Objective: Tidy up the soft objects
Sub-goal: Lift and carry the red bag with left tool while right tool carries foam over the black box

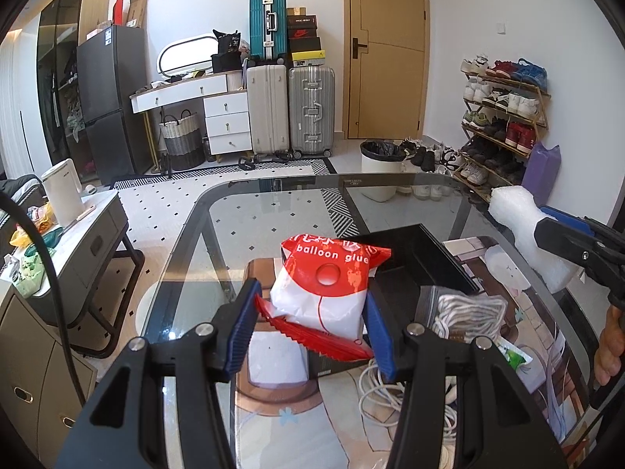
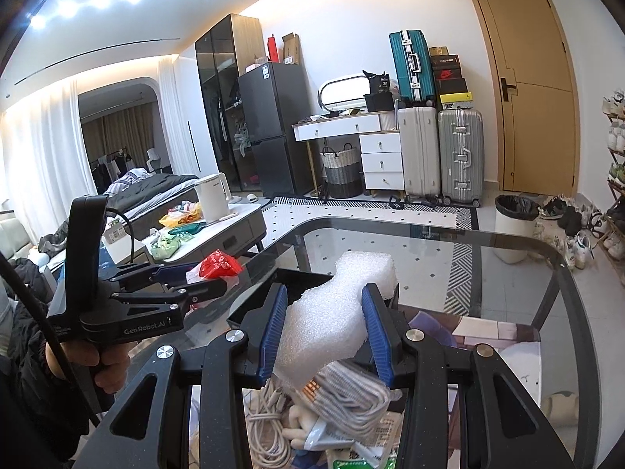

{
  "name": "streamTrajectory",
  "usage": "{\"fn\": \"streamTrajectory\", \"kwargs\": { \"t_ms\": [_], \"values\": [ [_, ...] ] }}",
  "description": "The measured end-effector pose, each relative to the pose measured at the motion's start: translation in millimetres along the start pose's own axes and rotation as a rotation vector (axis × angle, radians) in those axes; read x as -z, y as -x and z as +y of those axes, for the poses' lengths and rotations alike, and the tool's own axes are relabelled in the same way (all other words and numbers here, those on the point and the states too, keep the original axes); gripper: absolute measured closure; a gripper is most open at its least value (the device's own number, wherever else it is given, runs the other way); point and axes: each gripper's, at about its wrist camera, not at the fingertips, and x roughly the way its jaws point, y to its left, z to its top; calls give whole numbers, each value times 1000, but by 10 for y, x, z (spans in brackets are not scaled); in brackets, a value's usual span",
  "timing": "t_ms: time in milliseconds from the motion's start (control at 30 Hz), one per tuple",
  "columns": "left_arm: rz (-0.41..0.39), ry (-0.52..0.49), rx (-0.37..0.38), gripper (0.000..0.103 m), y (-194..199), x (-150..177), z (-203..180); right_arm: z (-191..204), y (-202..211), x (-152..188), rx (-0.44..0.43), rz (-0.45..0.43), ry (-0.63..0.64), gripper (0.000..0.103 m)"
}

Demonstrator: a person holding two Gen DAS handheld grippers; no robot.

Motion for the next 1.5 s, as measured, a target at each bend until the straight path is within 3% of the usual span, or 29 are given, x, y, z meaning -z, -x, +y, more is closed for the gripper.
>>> {"fn": "streamTrajectory", "kwargs": {
  "t_ms": [867, 1500],
  "values": [
    [31, 5, 11, 52, -443, -84, -27, 123, -496, -21, 3, 58, 59, 63],
    [67, -20, 21, 52, -742, -55, -132, -29, -894, 13, 3, 128, 75, 63]
  ]
}}
